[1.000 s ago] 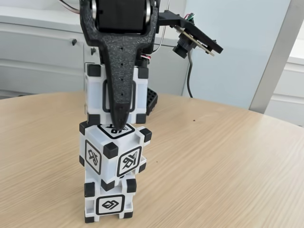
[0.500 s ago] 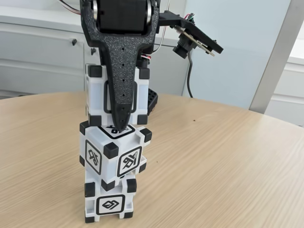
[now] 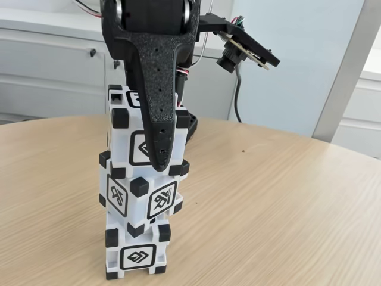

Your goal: Stack cubes from left to right.

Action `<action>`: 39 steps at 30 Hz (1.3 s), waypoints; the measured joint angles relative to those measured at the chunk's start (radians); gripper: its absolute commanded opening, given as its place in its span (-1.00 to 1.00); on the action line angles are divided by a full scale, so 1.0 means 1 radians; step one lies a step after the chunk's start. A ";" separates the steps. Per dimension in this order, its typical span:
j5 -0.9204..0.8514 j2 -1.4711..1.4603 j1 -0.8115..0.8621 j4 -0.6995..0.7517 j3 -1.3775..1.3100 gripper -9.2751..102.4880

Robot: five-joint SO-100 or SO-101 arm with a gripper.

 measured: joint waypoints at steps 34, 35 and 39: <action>0.278 0.522 -0.390 -0.101 0.003 -0.83; 0.288 0.522 -0.433 -0.117 0.003 -0.83; 0.344 0.522 -0.549 -0.153 0.003 -0.83</action>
